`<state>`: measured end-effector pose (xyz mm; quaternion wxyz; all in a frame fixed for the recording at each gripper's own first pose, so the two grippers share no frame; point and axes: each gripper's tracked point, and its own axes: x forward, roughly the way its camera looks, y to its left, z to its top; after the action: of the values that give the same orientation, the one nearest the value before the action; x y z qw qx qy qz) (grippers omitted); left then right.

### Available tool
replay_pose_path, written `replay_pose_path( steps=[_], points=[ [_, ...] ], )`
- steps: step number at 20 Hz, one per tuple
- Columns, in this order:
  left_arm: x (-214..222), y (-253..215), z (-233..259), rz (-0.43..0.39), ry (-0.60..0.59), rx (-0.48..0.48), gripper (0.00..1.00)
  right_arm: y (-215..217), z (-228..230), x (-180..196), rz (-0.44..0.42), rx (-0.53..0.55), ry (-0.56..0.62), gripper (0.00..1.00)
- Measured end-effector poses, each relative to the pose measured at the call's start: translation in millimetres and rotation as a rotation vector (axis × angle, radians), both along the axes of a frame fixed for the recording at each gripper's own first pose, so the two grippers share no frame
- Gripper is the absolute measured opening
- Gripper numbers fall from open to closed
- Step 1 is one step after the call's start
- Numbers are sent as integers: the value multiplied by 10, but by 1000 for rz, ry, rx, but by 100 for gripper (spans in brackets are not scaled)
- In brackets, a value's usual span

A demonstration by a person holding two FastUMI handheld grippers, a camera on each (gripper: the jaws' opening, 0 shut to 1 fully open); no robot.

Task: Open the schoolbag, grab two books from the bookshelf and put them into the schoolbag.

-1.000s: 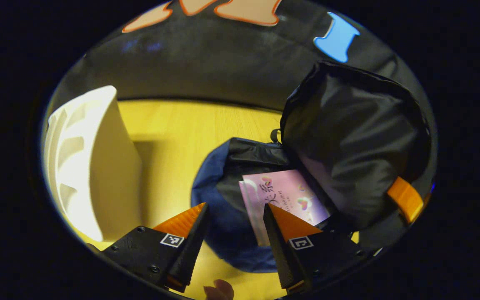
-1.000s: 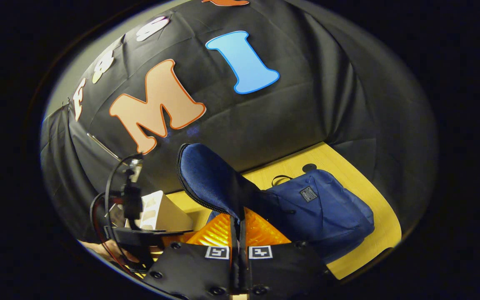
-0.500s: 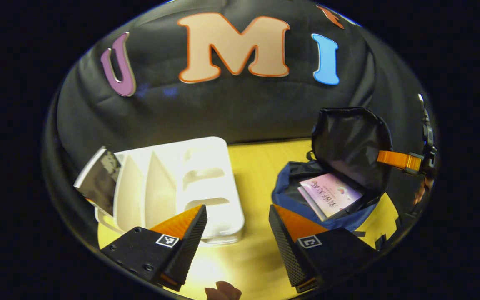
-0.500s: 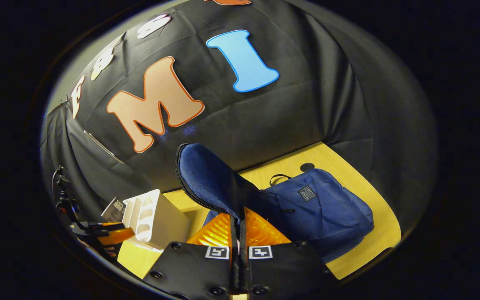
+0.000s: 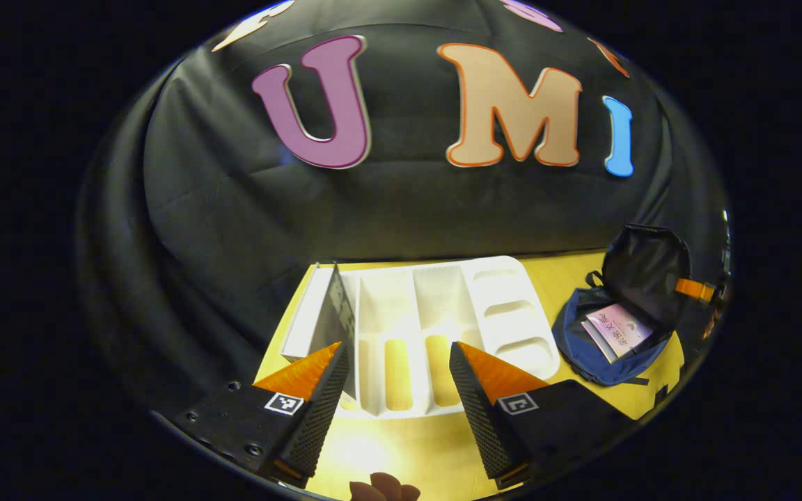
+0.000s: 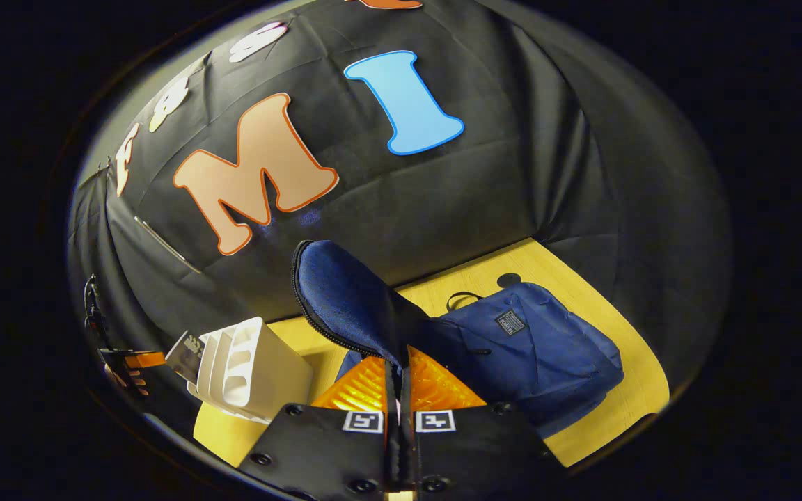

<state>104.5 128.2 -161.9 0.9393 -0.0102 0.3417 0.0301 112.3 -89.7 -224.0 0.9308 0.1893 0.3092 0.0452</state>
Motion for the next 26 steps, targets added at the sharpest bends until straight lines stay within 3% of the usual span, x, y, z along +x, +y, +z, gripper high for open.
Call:
replay_pose_path(
  steps=[4,9,15,22,26],
  points=[
    [236,489,-13,12,27,27,86,-12,15,-2,-16,-5,0,4],
    [558,744,-285,-8,101,-1,84,-24,-5,-20,-29,-6,12,4],
    [788,884,-889,-17,258,-21,85,-25,11,-20,-31,-34,13,4],
    [724,826,-1266,-35,389,-76,84,-47,-20,-36,-63,-15,15,5],
    [695,740,-1338,-63,437,-92,73,-22,-3,-39,-69,-13,17,4]
  ],
)
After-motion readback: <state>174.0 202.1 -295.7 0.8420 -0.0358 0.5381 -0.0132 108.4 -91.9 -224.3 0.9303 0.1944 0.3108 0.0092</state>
